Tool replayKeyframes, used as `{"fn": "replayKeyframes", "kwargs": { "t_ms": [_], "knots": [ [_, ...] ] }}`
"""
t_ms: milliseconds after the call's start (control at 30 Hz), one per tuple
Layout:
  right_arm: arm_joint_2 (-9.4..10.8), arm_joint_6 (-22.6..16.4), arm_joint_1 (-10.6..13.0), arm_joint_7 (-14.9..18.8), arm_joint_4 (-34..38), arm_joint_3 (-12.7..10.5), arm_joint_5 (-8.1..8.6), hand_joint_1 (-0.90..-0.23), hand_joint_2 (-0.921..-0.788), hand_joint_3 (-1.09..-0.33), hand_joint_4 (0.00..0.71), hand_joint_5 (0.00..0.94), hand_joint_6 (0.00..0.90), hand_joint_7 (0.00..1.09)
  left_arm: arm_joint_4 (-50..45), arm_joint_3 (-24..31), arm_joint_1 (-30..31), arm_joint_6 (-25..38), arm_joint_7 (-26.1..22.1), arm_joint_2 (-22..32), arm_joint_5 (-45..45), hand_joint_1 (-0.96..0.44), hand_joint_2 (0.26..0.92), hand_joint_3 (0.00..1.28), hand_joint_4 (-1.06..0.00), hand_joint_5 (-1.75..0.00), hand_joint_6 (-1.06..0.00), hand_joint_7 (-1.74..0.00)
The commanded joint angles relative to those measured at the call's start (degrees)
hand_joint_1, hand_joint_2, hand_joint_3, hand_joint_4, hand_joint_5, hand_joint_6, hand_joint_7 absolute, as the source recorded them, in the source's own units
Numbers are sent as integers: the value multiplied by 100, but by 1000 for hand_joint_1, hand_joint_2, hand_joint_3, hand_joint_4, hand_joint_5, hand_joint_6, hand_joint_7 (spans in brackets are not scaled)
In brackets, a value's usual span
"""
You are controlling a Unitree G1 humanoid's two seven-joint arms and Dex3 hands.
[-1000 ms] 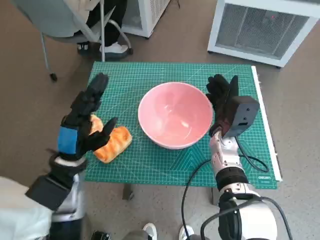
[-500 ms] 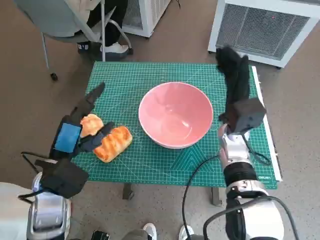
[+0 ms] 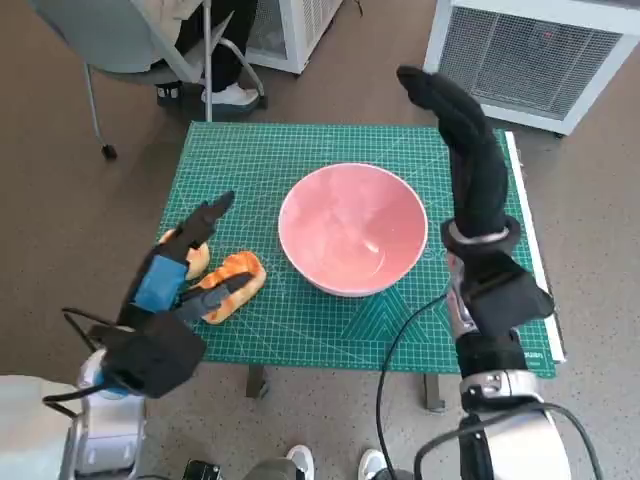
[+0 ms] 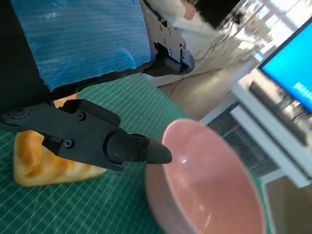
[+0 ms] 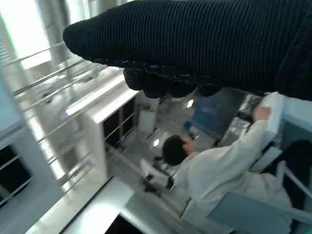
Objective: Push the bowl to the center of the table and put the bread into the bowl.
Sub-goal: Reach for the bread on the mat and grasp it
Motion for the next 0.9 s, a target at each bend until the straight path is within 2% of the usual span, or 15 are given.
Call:
{"fn": "replayKeyframes", "kwargs": {
  "t_ms": [33,433,733,900],
  "knots": [
    [-7,22,300,135,-244,36,131,-529,-921,-854,302,12,-1,734,216,-211,87,89,138,44,283,-526,921,23,-169,0,-389,-12],
    [41,130,415,38,-397,32,39,-550,-921,-846,303,12,-1,744,658,-564,-23,478,181,-19,595,-537,913,10,-187,-6,-388,-8],
    [84,189,459,79,-457,41,105,-555,-921,-847,301,12,-1,744,1078,-772,-245,1016,97,15,756,-508,897,3,-227,-14,-401,-12],
    [111,225,480,55,-498,48,79,-552,-921,-849,301,12,-1,744,1294,-863,-365,1273,77,28,777,-496,890,0,-262,-23,-415,-17]
  ]
}}
